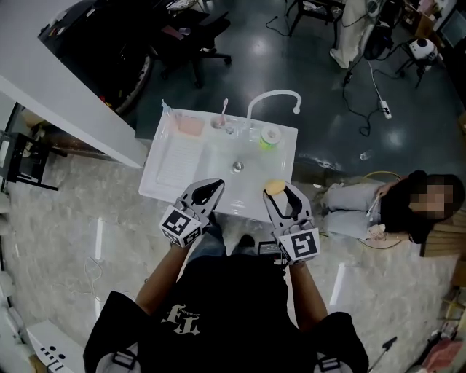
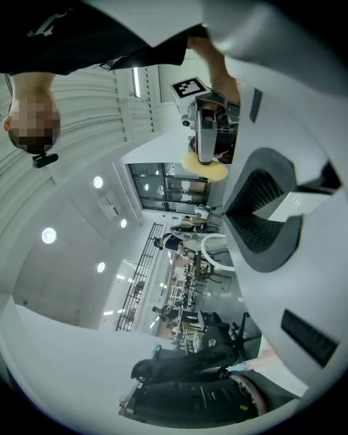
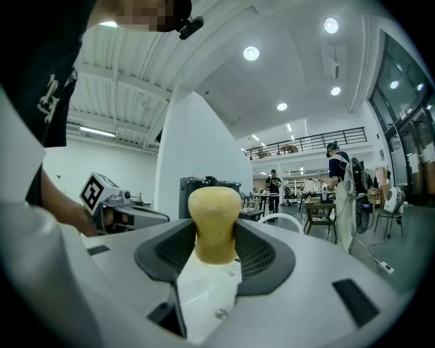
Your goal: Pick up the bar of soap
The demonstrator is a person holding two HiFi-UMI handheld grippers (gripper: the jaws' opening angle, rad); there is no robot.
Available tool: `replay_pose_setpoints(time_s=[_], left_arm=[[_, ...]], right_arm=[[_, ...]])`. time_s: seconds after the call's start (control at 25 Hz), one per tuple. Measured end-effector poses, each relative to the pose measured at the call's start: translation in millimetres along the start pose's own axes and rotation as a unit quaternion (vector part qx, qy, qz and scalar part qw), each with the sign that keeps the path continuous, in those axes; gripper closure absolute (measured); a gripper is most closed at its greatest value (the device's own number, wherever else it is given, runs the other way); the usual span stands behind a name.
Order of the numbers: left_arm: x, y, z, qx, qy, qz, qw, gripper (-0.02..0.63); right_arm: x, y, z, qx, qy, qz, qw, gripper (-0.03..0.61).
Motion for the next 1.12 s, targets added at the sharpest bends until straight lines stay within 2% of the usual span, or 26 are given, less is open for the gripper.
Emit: replay_pose_setpoints(time_s=[0.28, 0.92, 1.12], left_arm=[[31.2, 5.4, -13.2, 0.002, -0.008, 0.016, 0.9998, 0.604], [44.9, 7.0, -32.4, 0.013, -0.037, 0.014, 0.9991, 0.604], [42.2, -6.2, -34.6, 0.024, -0.038, 0.021, 0.9988, 0.604]], right_arm=[[-6.6, 9.0, -33.8, -0.005, -0.008, 0.008, 1.0, 0.39], [-13.1, 11.6, -49.7, 0.005, -0.026, 0.009, 1.0, 0.39], [-10.0, 0.9, -46.5, 0.007, -0.032, 0.001, 0.999, 0.39]])
Point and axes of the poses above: the fingertips, and each gripper's own axes: z forward along the fingers, x to its right, y out of its underside, the point moved 7 cm from there along -z, backward along the fingers, and after that the axes turned 5 degrees about -z, right-handed, at the moved point
